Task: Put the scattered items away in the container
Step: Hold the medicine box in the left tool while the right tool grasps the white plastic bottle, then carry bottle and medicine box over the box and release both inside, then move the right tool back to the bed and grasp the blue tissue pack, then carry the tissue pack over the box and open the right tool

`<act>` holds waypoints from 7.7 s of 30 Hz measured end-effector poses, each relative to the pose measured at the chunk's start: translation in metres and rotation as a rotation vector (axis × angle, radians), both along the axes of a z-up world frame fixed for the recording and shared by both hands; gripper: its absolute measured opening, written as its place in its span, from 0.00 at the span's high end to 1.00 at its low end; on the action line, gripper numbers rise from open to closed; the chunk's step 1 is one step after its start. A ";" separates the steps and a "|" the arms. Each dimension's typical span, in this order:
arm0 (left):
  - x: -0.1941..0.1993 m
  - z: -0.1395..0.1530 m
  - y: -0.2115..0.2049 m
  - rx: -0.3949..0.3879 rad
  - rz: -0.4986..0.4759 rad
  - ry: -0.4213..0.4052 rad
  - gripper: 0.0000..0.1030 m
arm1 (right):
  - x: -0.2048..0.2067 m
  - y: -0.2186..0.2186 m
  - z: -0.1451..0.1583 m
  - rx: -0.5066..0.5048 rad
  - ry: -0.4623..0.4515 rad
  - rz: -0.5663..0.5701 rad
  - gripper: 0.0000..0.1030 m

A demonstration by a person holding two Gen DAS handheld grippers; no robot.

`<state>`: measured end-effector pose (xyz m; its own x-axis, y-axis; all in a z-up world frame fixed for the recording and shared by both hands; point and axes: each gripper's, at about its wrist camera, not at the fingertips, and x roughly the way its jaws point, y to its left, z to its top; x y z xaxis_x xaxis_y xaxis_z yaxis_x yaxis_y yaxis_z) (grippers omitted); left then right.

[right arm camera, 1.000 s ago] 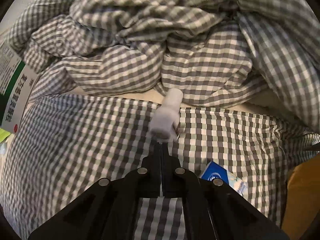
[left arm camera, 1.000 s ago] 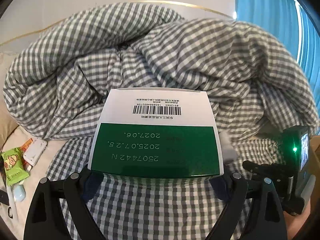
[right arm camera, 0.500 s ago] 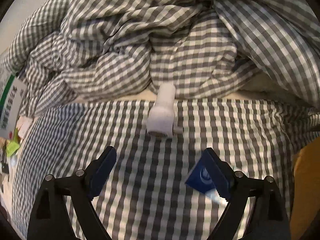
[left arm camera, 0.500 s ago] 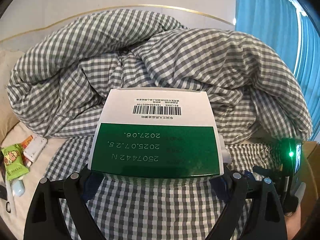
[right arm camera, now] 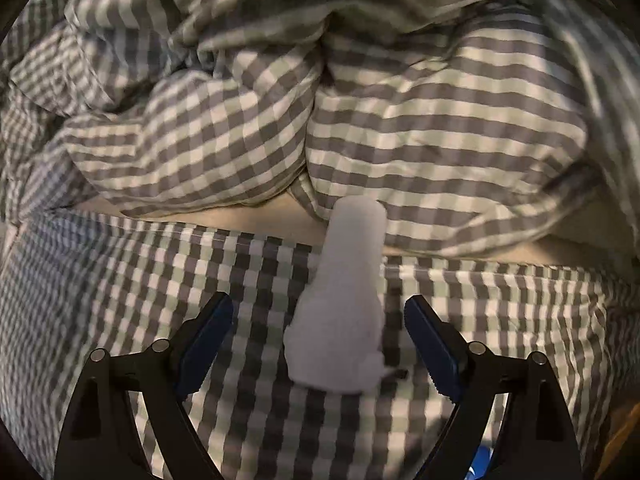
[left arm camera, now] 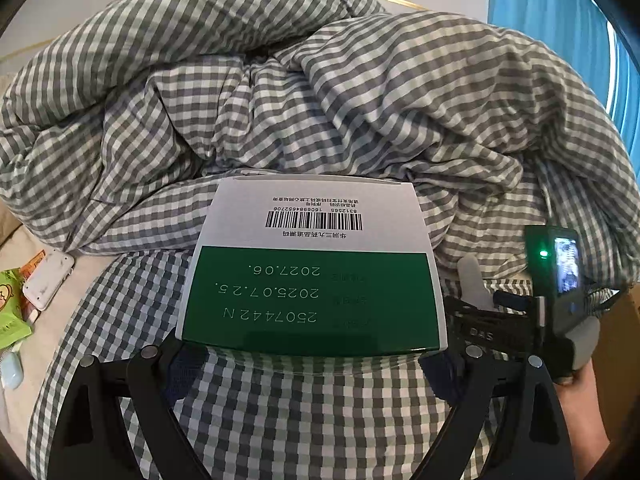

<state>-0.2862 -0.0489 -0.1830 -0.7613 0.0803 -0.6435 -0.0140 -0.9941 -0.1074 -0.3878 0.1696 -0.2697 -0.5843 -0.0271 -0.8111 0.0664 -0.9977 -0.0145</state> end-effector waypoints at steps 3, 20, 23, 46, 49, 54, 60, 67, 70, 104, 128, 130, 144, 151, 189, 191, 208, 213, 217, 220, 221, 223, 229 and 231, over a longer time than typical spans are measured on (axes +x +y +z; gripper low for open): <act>0.000 -0.001 -0.001 -0.005 0.000 0.000 0.10 | -0.009 -0.003 -0.010 0.030 -0.035 -0.015 0.41; 0.011 0.020 -0.003 -0.003 -0.001 0.028 0.10 | 0.038 0.008 0.023 -0.049 0.044 -0.015 0.57; 0.018 0.030 0.001 -0.005 -0.007 0.040 0.10 | 0.057 0.012 0.041 -0.068 0.071 -0.003 0.57; 0.155 0.158 0.103 -0.014 -0.147 0.188 0.10 | 0.251 0.113 0.238 -0.116 0.374 -0.070 0.57; 0.175 0.168 0.122 -0.002 -0.173 0.194 0.10 | 0.277 0.140 0.252 -0.101 0.396 -0.108 0.57; 0.199 0.178 0.163 -0.001 -0.229 0.198 0.10 | 0.316 0.187 0.260 -0.075 0.408 -0.185 0.57; 0.216 0.178 0.207 0.015 -0.280 0.181 0.10 | 0.345 0.242 0.249 -0.050 0.373 -0.264 0.57; 0.220 0.172 0.257 0.008 -0.334 0.162 0.10 | 0.354 0.304 0.212 -0.036 0.282 -0.347 0.56; 0.218 0.165 0.275 -0.004 -0.350 0.149 0.10 | 0.354 0.316 0.199 -0.036 0.254 -0.364 0.56; 0.213 0.127 0.410 -0.029 -0.497 0.072 0.00 | 0.418 0.393 0.205 -0.028 0.340 -0.502 0.10; 0.183 0.124 0.187 -0.111 -0.125 0.056 0.00 | 0.370 0.237 0.228 -0.014 0.384 -0.244 0.02; 0.182 0.122 0.171 -0.126 -0.099 0.056 0.00 | 0.360 0.219 0.224 -0.026 0.373 -0.216 0.02; 0.148 0.087 0.086 -0.126 -0.009 -0.013 0.00 | 0.260 0.090 0.152 0.001 0.229 0.019 0.02; 0.120 0.060 0.068 -0.088 0.010 -0.064 0.00 | 0.202 0.075 0.105 0.041 0.113 0.081 0.02; 0.075 0.007 0.070 -0.084 -0.004 -0.153 0.00 | 0.125 0.092 0.015 -0.049 -0.016 0.068 0.38; 0.079 0.014 0.071 -0.082 -0.004 -0.142 0.00 | 0.133 0.091 0.026 -0.056 0.006 0.066 0.38; 0.144 0.111 0.115 -0.080 -0.066 0.022 0.00 | 0.250 0.108 0.180 -0.078 0.285 0.029 0.38; 0.163 0.132 0.140 -0.061 -0.112 0.063 0.00 | 0.290 0.145 0.217 -0.051 0.343 -0.050 0.37; 0.177 0.145 0.166 -0.049 -0.156 0.086 0.00 | 0.316 0.185 0.232 -0.024 0.362 -0.139 0.37; 0.184 0.151 0.185 -0.053 -0.187 0.100 0.00 | 0.332 0.214 0.234 -0.001 0.359 -0.210 0.37; 0.186 0.152 0.191 -0.053 -0.197 0.102 0.00 | 0.336 0.225 0.233 0.008 0.353 -0.237 0.37; 0.189 0.154 0.204 -0.055 -0.215 0.103 0.00 | 0.343 0.245 0.230 0.016 0.341 -0.282 0.37; 0.193 0.152 0.233 -0.071 -0.251 0.099 0.00 | 0.355 0.294 0.216 0.028 0.302 -0.374 0.37; 0.193 0.151 0.240 -0.077 -0.258 0.095 0.00 | 0.356 0.305 0.211 0.027 0.295 -0.392 0.36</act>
